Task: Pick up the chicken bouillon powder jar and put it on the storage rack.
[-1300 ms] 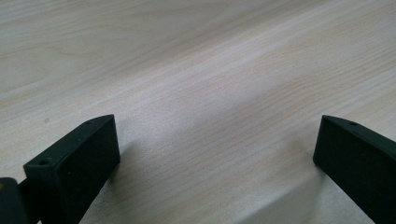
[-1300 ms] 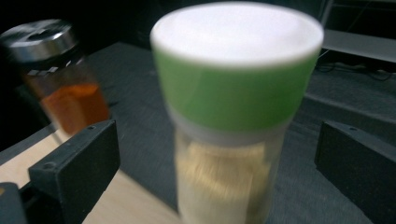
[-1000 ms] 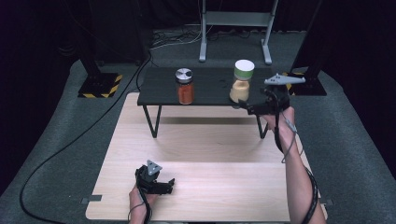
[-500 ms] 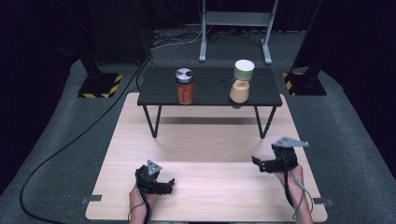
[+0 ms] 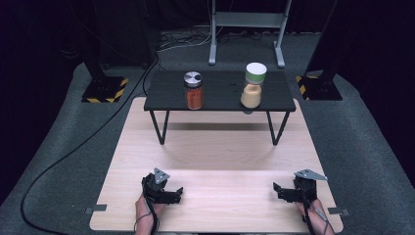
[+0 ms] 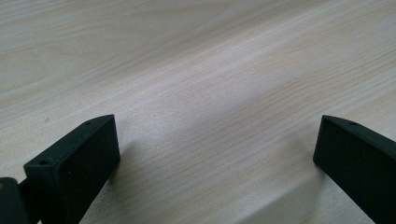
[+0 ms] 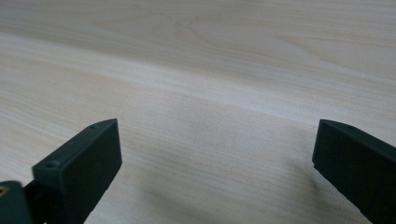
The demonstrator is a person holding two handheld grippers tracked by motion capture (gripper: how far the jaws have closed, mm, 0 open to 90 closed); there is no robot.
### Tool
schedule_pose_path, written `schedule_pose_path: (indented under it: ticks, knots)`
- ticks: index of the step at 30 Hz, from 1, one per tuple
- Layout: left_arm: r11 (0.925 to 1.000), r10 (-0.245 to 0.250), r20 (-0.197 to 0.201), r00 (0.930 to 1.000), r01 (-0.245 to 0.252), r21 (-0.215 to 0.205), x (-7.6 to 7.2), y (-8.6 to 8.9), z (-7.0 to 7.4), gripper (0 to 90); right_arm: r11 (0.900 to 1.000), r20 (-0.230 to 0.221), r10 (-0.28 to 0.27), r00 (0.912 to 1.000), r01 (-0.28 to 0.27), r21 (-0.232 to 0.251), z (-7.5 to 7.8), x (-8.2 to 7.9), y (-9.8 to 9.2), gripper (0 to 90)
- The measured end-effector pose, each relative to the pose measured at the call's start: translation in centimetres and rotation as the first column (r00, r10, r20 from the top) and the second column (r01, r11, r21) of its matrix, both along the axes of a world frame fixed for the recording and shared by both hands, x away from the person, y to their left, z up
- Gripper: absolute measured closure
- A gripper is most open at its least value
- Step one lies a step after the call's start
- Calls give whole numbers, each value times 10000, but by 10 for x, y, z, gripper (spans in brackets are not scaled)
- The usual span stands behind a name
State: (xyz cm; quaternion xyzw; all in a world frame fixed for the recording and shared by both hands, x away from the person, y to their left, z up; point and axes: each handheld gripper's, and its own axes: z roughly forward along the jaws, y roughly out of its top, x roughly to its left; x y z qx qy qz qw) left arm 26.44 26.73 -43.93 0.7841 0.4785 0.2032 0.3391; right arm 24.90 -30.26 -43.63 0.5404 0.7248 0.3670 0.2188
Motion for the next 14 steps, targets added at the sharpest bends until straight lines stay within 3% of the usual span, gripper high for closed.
schedule_pose_path:
  ticks: [8, 14]
  knots:
    - [10000, 4, -1, 10000, -4, -3, 0, 0, 0, 3, 9988, -392, 217, 9990, -234, -440, 5, 8, 7, 17]
    - [10000, -19, -5, 10000, 19, 22, 0, 0, 0, 3, 9910, -408, 1226, 9916, -1245, -494, 6, 10, -1, 0]
